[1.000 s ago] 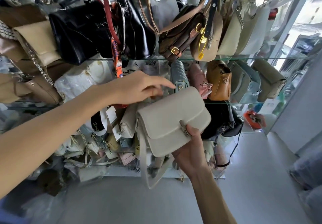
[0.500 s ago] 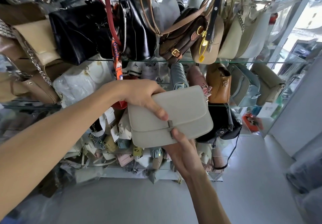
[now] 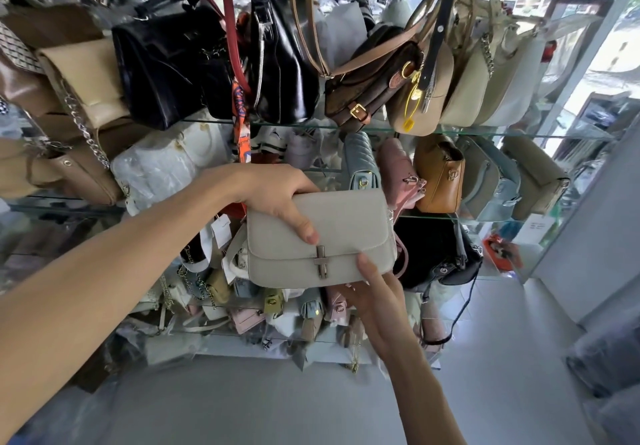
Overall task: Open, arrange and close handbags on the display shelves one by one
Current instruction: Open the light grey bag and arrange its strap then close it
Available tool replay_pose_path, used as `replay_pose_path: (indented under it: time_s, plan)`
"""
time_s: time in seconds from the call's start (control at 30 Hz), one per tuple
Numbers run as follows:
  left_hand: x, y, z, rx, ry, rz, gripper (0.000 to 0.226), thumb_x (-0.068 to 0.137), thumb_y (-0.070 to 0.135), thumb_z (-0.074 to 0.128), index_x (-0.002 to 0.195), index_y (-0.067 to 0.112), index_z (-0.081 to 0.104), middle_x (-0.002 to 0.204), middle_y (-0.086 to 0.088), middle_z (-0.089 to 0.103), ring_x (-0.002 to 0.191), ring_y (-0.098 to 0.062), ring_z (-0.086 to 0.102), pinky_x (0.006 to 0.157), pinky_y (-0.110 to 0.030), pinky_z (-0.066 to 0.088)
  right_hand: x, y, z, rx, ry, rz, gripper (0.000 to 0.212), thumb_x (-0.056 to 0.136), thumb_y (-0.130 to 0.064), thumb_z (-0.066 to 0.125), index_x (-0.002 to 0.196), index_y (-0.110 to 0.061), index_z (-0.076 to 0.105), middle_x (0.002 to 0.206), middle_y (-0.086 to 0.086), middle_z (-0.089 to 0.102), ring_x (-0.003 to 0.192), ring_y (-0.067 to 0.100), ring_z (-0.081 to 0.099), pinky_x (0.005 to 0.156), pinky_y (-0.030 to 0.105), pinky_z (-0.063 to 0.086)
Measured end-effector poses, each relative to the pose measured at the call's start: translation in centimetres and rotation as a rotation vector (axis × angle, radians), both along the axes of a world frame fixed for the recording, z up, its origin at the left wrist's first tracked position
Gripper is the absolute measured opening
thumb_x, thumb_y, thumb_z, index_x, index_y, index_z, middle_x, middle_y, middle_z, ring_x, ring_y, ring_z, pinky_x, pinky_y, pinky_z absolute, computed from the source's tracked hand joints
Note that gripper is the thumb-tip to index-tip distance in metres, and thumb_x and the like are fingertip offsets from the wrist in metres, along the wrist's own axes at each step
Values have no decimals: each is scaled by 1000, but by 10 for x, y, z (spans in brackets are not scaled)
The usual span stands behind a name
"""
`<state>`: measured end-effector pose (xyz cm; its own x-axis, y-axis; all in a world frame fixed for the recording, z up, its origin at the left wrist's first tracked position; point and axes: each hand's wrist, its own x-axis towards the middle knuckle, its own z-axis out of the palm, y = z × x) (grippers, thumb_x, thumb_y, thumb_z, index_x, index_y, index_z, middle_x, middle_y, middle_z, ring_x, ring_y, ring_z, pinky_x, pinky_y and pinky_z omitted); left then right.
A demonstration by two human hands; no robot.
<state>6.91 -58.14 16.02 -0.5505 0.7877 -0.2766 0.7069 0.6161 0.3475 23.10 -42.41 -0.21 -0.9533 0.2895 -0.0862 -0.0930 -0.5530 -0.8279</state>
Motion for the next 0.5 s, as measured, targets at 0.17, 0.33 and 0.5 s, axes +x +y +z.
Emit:
replay_pose_path:
  time_s: [0.17, 0.33, 0.5]
  plan:
    - [-13, -16, -3, -45, 36, 13, 55, 66, 64, 87, 112, 37, 70, 100, 20, 74, 90, 2, 69, 79, -25, 57, -1, 11, 6, 414, -171, -28, 48, 80, -48, 76, 104, -6, 76, 93, 11, 80, 88, 28, 77, 77, 37, 62]
    - [-23, -35, -9, -101, 50, 17, 38, 65, 66, 87, 89, 45, 65, 93, 22, 72, 85, 2, 67, 76, -26, 56, -14, 28, 6, 828, -244, -258, 52, 66, -56, 91, 92, -20, 64, 88, 0, 71, 78, 23, 68, 73, 39, 60]
    - [-32, -46, -20, -80, 143, 115, 47, 69, 65, 84, 99, 33, 69, 97, 14, 72, 87, -6, 67, 81, -34, 58, -37, 21, 14, 970, -273, -228, 57, 79, -60, 81, 121, -30, 57, 101, -7, 70, 85, 11, 71, 82, 40, 62]
